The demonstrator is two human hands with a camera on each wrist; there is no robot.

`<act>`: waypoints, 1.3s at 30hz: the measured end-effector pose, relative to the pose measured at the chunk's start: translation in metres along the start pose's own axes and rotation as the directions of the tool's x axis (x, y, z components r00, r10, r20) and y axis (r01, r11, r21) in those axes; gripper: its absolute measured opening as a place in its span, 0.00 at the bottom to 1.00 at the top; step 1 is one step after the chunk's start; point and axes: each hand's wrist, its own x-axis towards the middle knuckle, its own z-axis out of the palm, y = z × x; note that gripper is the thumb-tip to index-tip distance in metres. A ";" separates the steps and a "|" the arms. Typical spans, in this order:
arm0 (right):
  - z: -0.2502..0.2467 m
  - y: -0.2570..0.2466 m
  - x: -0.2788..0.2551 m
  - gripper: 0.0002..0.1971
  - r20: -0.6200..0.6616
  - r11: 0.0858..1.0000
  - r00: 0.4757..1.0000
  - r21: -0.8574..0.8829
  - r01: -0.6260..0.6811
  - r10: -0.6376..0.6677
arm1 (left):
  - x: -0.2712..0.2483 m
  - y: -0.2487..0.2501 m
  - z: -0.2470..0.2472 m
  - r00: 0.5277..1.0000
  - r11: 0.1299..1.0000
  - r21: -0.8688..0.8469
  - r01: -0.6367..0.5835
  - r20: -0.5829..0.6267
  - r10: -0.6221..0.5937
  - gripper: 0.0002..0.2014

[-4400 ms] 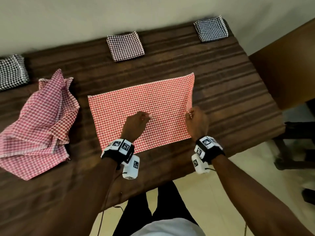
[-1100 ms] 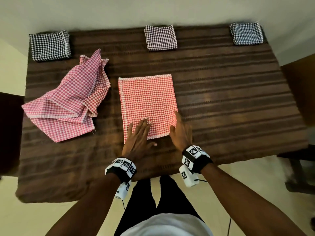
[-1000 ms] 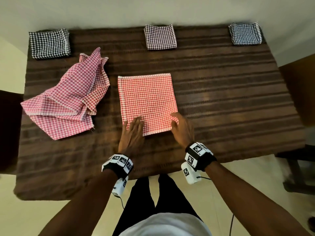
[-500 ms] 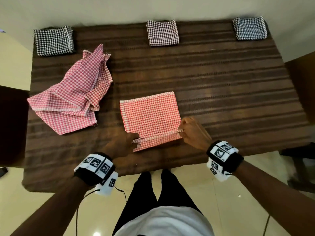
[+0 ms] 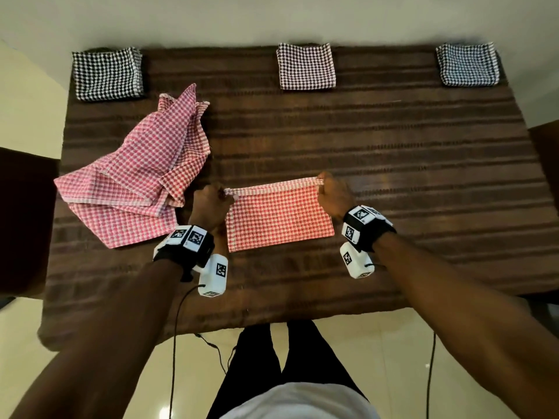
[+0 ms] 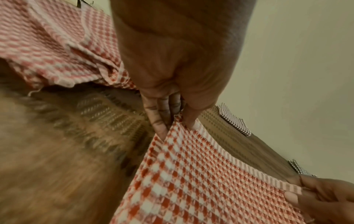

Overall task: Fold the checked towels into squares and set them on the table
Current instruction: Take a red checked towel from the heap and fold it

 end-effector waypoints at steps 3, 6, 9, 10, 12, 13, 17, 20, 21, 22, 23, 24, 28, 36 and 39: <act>0.007 0.002 0.009 0.16 0.000 0.999 0.999 0.006 -0.032 0.032 | 0.006 -0.006 0.007 0.999 0.999 -0.022 0.033 -0.005 -0.033 0.16; 0.009 0.002 0.012 0.13 -0.030 0.999 0.999 0.029 -0.014 0.014 | 0.010 -0.014 0.011 0.998 0.996 -0.061 0.058 -0.020 -0.059 0.16; 0.010 0.003 0.016 0.12 -0.039 0.999 0.999 0.034 -0.022 0.023 | 0.014 -0.018 0.014 0.998 0.996 -0.074 0.053 -0.041 -0.056 0.16; 0.011 0.004 0.018 0.12 -0.040 0.999 0.999 0.034 -0.027 0.028 | 0.015 -0.018 0.015 0.998 0.996 -0.074 0.049 -0.041 -0.052 0.16; 0.015 0.005 0.021 0.12 -0.062 0.998 0.997 0.040 -0.039 0.042 | 0.015 -0.018 0.016 0.998 0.997 -0.074 0.037 -0.057 -0.041 0.16; 0.017 0.005 0.023 0.13 -0.096 0.998 0.994 0.042 -0.045 0.049 | 0.012 -0.017 0.017 0.995 0.997 -0.069 0.031 -0.089 -0.037 0.17; 0.037 -0.006 0.006 0.17 -0.401 0.994 0.916 -0.107 -0.032 -0.014 | -0.014 -0.010 0.033 0.913 0.998 0.060 -0.018 -0.405 0.041 0.18; 0.080 -0.028 -0.018 0.18 -0.401 0.956 0.872 -0.197 0.218 -0.281 | -0.035 0.004 0.061 0.873 0.980 0.112 -0.161 -0.447 0.195 0.12; 0.095 -0.036 -0.022 0.21 -0.334 0.925 0.866 -0.210 0.318 -0.373 | -0.038 0.005 0.074 0.882 0.969 0.121 -0.216 -0.402 0.247 0.13; 0.109 -0.043 -0.023 0.25 -0.239 0.896 0.869 -0.221 0.385 -0.433 | -0.039 0.004 0.085 0.895 0.955 0.137 -0.261 -0.337 0.293 0.16; 0.118 -0.048 -0.023 0.30 -0.136 0.880 0.884 -0.242 0.409 -0.448 | -0.038 0.001 0.095 0.911 0.945 0.165 -0.283 -0.261 0.319 0.20; 0.123 -0.050 -0.021 0.32 -0.072 0.875 0.900 -0.281 0.395 -0.429 | -0.037 -0.003 0.099 0.925 0.939 0.204 -0.277 -0.208 0.318 0.23; 0.115 -0.025 -0.008 0.30 -0.119 0.917 0.940 -0.287 0.277 -0.321 | -0.035 -0.015 0.098 0.965 0.921 0.343 -0.186 -0.110 0.237 0.27; 0.062 0.043 -0.007 0.31 -0.261 0.951 0.965 -0.306 -0.050 -0.033 | -0.038 -0.005 0.086 0.974 0.911 0.365 -0.192 -0.043 0.222 0.30; 0.054 0.040 -0.030 0.27 -0.332 0.961 0.943 -0.260 -0.094 0.002 | -0.043 0.002 0.083 0.925 0.850 0.383 -0.361 0.031 0.379 0.27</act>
